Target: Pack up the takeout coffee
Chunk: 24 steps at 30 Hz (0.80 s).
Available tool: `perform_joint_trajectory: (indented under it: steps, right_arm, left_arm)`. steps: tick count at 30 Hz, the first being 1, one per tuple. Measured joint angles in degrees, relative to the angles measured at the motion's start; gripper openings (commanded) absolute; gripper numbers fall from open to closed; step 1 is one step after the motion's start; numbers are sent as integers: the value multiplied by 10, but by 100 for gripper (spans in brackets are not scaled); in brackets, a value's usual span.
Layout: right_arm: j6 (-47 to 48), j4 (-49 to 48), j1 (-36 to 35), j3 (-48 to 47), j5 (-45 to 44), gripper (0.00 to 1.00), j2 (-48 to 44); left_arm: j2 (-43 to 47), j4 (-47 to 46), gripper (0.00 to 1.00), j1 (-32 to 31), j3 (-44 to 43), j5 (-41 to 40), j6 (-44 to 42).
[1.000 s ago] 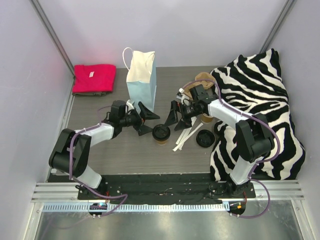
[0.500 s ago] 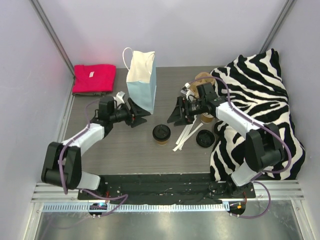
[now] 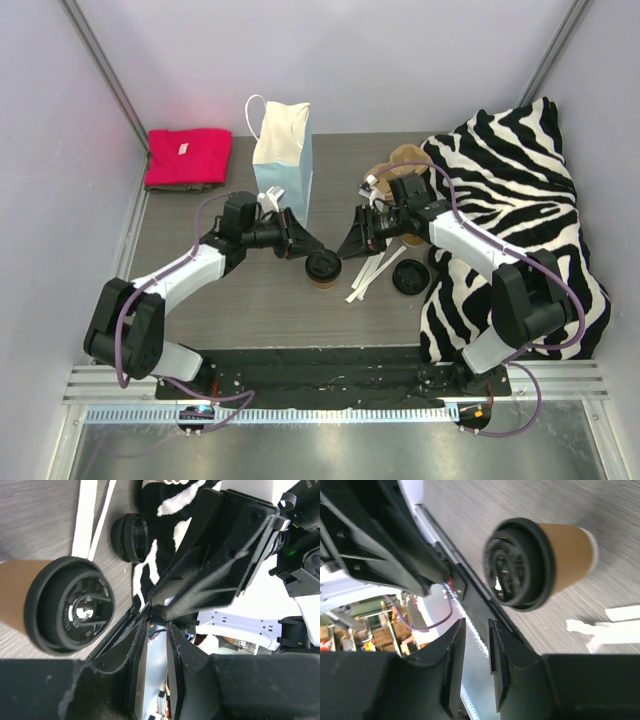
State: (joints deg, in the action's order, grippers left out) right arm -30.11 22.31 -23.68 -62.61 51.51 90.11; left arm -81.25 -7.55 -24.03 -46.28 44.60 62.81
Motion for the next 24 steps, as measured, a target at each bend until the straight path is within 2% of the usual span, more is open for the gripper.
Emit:
perform_joint_trajectory:
  steps: [4,7,13,17,24]
  right_arm:
    - [25,30,0,4,-38,31,0]
    - [43,51,0,4,-75,31,0]
    - [62,78,-7,-10,-120,32,16]
    - [67,82,-19,-23,-134,32,33]
    - [75,88,-25,-31,-145,32,58]
  left_arm:
    - [10,44,32,15,1,5,-19]
    - [33,136,37,29,-5,-16,-70]
    - [50,292,36,34,-41,-75,-172]
    - [44,334,30,27,-45,-95,-205]
    - [-10,349,30,13,-81,-110,-235]
